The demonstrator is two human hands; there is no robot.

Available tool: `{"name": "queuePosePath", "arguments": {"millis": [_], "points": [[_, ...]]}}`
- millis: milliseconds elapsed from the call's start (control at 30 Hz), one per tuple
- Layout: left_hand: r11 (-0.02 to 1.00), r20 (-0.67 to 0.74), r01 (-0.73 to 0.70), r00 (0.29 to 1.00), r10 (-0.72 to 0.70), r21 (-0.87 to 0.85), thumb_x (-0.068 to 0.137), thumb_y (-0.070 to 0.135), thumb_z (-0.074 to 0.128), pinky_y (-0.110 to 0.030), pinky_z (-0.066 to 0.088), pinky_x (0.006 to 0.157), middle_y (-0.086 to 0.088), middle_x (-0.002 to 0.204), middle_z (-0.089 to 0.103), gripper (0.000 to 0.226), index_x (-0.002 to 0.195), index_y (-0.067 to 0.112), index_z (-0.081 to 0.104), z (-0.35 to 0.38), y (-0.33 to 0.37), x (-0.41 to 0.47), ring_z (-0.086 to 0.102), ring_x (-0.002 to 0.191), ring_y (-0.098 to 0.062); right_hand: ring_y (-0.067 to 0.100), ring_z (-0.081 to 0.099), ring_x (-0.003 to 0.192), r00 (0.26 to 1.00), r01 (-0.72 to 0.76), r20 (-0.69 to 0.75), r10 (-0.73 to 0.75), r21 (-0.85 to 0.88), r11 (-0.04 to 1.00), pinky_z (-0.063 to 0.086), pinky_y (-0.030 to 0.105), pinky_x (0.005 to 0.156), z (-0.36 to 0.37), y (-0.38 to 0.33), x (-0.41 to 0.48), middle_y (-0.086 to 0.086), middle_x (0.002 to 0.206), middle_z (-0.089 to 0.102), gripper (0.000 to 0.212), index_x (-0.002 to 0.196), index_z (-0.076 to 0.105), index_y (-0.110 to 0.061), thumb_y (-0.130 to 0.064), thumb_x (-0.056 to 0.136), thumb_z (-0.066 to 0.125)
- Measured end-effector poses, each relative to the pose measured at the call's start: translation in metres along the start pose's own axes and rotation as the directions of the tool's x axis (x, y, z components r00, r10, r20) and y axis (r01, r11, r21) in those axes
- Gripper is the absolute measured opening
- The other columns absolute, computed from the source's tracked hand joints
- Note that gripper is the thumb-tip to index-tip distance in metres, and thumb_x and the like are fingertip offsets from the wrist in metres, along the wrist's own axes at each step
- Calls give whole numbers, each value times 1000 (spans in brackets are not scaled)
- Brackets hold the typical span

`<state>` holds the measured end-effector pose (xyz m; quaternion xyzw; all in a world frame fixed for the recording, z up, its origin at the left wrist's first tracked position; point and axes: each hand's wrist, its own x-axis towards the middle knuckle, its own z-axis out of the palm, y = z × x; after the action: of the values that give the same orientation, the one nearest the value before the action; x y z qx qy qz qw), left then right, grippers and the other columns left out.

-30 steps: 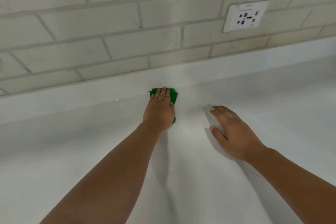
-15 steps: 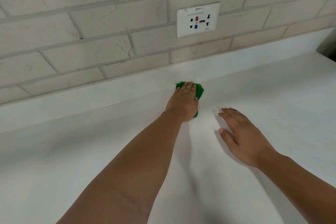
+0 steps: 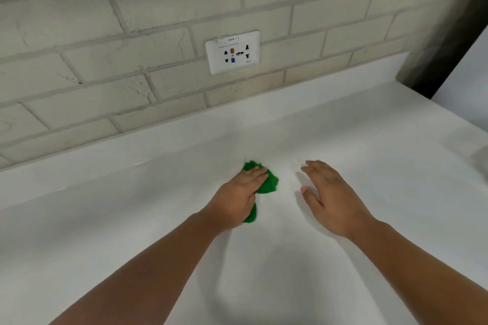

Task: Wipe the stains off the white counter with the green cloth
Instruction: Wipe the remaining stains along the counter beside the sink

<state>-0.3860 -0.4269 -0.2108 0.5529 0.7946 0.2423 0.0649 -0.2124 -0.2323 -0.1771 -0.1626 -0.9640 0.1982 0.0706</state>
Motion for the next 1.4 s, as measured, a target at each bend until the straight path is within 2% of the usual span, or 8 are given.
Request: {"name": "queuePosePath", "arguments": {"millis": [67,167,267,433,567,833,1167,1400], "points": [[987,-132,160,978,-162,-24,92,10,34,-16,11,118,3,151,38,53,144,13,45,-3,-6,-23,33,143,-14,14,17,148,1000,-6,-1,6,12,1000,14,29,121,-4,0,-2,-2,158,31,50,147,39,-19,-39,101,38],[884,-267,466,847,-460,-47,97,6,38,-18,6,117,-4,157,30,52,149,9,35,-8,-15,-24,25,147,-19,14,15,149,1000,-2,10,2,15,1000,13,31,122,-9,2,-2,-2,159,29,50,149,37,-19,-38,102,39],[834,-273,548,814,-513,68,100,11,34,-29,4,122,-9,161,19,54,152,5,22,-6,-20,7,14,150,-21,15,13,149,1000,-9,27,8,11,1000,13,31,122,-14,6,-4,-3,159,27,57,149,35,-20,-46,99,30],[884,-166,442,893,-417,156,104,23,28,-33,5,122,-7,162,16,52,153,6,21,7,-11,64,11,150,-21,15,13,149,999,-18,44,18,-21,1000,14,34,122,-13,17,-21,-3,159,27,73,150,34,-20,-57,91,14],[977,-72,177,983,-170,120,102,20,36,-24,-2,120,-4,161,21,52,153,11,26,24,30,54,15,149,-18,17,16,149,998,-30,51,31,-25,999,14,34,122,-10,21,-34,0,158,30,75,150,35,-18,-56,89,11],[991,76,-125,990,121,49,101,22,35,-30,7,123,4,160,24,52,152,17,31,42,76,-35,11,149,-7,17,22,147,997,-58,42,60,-43,997,17,34,121,-17,14,-76,1,155,36,73,148,39,-17,-57,90,18],[967,69,-254,965,253,7,100,20,35,-33,12,123,1,158,30,50,149,14,36,44,137,-196,17,148,-10,27,31,144,999,7,41,-5,-40,999,21,42,120,11,-63,-149,9,152,41,65,145,43,-10,-47,94,26],[973,14,-185,982,189,-135,96,18,49,-28,16,121,5,149,45,44,140,17,50,31,166,-296,29,143,-3,22,41,136,978,161,122,-171,86,983,29,41,118,44,-123,-235,4,146,48,52,137,54,-13,-14,87,40]]}}
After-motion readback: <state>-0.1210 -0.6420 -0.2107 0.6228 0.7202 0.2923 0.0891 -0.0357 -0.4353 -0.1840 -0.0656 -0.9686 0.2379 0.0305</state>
